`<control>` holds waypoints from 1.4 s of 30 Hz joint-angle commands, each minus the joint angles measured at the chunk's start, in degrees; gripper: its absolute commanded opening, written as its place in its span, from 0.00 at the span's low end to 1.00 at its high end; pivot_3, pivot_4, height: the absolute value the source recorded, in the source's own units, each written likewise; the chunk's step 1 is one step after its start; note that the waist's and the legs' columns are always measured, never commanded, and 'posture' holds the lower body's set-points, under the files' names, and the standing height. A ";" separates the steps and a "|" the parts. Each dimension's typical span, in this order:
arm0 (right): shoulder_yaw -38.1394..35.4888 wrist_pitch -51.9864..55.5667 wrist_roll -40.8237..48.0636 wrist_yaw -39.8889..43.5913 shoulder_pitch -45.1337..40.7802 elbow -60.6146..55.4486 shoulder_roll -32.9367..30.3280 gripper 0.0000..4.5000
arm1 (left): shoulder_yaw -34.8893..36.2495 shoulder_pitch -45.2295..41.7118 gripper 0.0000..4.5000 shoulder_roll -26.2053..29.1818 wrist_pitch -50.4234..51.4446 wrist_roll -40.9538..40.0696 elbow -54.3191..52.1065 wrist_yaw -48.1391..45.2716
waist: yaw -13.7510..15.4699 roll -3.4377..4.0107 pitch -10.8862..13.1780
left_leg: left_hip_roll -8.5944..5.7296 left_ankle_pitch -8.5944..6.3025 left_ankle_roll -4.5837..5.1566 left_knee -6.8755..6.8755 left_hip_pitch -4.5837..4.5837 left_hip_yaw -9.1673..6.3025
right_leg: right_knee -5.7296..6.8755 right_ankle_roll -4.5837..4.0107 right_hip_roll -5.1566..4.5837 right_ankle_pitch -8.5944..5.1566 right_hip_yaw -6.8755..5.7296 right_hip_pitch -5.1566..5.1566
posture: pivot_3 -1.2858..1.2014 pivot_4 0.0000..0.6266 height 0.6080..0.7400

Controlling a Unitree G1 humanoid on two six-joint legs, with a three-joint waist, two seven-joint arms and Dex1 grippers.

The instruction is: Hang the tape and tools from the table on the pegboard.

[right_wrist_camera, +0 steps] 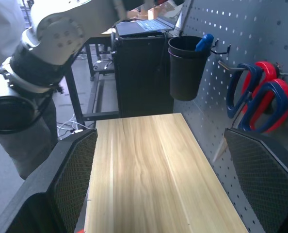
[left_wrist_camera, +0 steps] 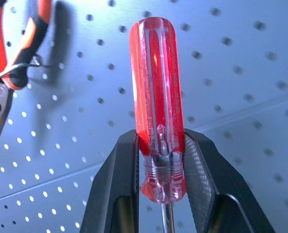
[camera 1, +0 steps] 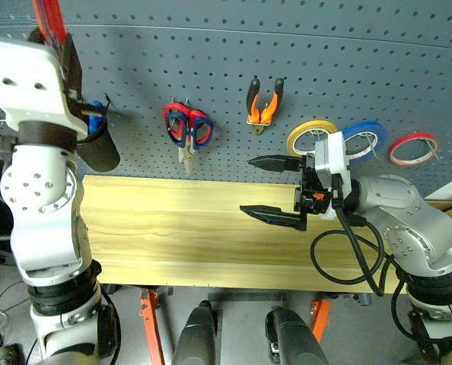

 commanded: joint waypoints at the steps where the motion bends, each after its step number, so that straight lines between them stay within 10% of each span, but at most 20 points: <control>1: -0.12 -1.04 -0.23 0.13 -0.58 -1.66 0.18 1.00 | 3.92 1.11 0.20 1.85 -2.70 1.44 1.68 1.16 | 0.00 0.00 0.00 | 0.01 0.00 -0.01 0.00 0.00 0.00 | 0.01 0.00 0.00 0.00 0.00 -0.03 | 0.55 0.33 1.00; 20: -1.30 0.84 1.33 -3.32 0.95 -4.62 0.69 1.00 | 1.74 1.10 0.20 -1.43 -17.78 1.71 19.57 6.10 | 0.12 -0.26 -0.54 | 0.01 0.15 -0.10 0.02 -0.01 -0.12 | 0.13 -0.07 -0.01 0.05 -0.11 -0.05 | 0.54 0.32 1.00; 32: -2.05 0.82 1.18 -2.63 1.51 -3.98 -0.13 1.00 | 3.53 5.14 1.00 -4.21 -11.49 0.97 10.45 9.54 | 0.28 -0.44 -0.68 | 0.00 0.22 -0.09 0.07 -0.01 -0.17 | 0.21 -0.09 -0.01 0.07 -0.15 -0.04 | 0.54 0.32 1.00; 42: -5.46 2.36 3.47 -3.12 4.13 -4.77 -2.15 1.00 | -6.39 16.40 1.00 -8.82 6.24 10.39 -11.19 9.91 | 0.26 -0.49 -0.82 | 0.01 0.23 -0.07 0.04 0.00 -0.12 | 0.22 -0.10 0.01 0.09 -0.08 -0.04 | 0.55 0.32 1.00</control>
